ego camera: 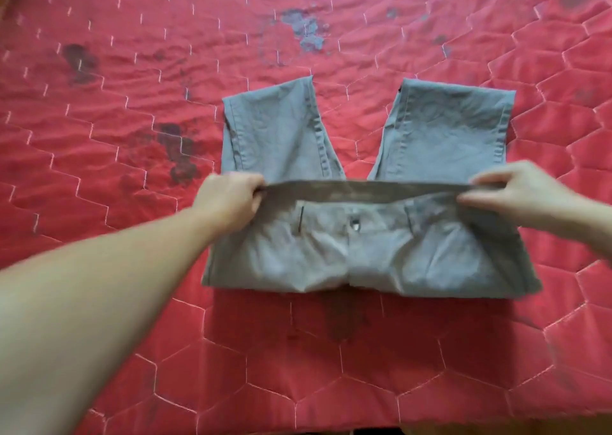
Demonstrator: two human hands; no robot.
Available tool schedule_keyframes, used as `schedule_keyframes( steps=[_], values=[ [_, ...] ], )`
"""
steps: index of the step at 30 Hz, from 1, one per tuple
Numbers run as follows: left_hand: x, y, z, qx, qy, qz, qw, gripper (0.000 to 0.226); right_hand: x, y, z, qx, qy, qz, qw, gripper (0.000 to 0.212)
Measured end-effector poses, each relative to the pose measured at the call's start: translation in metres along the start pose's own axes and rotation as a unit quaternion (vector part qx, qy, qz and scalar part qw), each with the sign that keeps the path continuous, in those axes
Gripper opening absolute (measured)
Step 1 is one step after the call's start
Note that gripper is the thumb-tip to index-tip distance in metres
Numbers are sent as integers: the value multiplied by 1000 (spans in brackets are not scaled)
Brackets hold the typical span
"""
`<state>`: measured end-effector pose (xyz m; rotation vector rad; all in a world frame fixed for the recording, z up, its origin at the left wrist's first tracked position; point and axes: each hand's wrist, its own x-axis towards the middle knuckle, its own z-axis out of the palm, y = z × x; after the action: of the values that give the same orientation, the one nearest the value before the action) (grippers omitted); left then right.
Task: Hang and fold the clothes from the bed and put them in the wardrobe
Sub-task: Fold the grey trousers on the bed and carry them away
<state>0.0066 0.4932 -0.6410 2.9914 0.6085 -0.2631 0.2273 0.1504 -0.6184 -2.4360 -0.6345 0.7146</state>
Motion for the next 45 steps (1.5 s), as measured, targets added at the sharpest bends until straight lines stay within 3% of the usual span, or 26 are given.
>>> schedule_keyframes(
  steps=[3,5,7,10,13,20,24,27,29,32,36,38,43,45],
  values=[
    [49,4,9,-10,37,-68,997,21,48,-1,4,-74,86,-3,994,14],
    [63,12,21,-16,61,-111,992,34,68,-2,20,-152,105,-5,983,40],
    [56,36,37,-37,61,-69,995,46,66,-6,47,-212,113,-49,970,59],
    [30,86,62,-90,-28,32,995,60,43,-13,97,-237,55,-149,959,63],
    [26,99,96,-57,-88,7,994,67,43,-3,125,-271,-11,-134,953,73],
    [36,95,116,-22,-77,-29,996,69,65,19,137,-337,1,-136,932,71],
    [32,114,95,-87,-57,-58,993,62,59,9,132,-340,-13,-112,933,73],
    [22,142,83,-117,20,28,993,64,45,9,125,-304,2,-72,950,71],
    [20,155,84,-100,-1,52,994,60,30,19,121,-283,26,-47,958,71],
    [24,160,95,-84,-49,21,995,66,14,41,112,-274,77,11,959,68],
    [27,161,96,-76,-74,21,994,73,-4,63,93,-179,148,231,945,91],
    [27,160,92,-76,-89,24,993,76,-13,69,85,-135,161,286,935,96],
    [27,151,77,-83,-157,59,982,80,-11,70,72,40,135,337,931,70],
    [31,151,69,-93,-168,60,980,78,-7,69,69,82,120,348,926,44]
  ],
)
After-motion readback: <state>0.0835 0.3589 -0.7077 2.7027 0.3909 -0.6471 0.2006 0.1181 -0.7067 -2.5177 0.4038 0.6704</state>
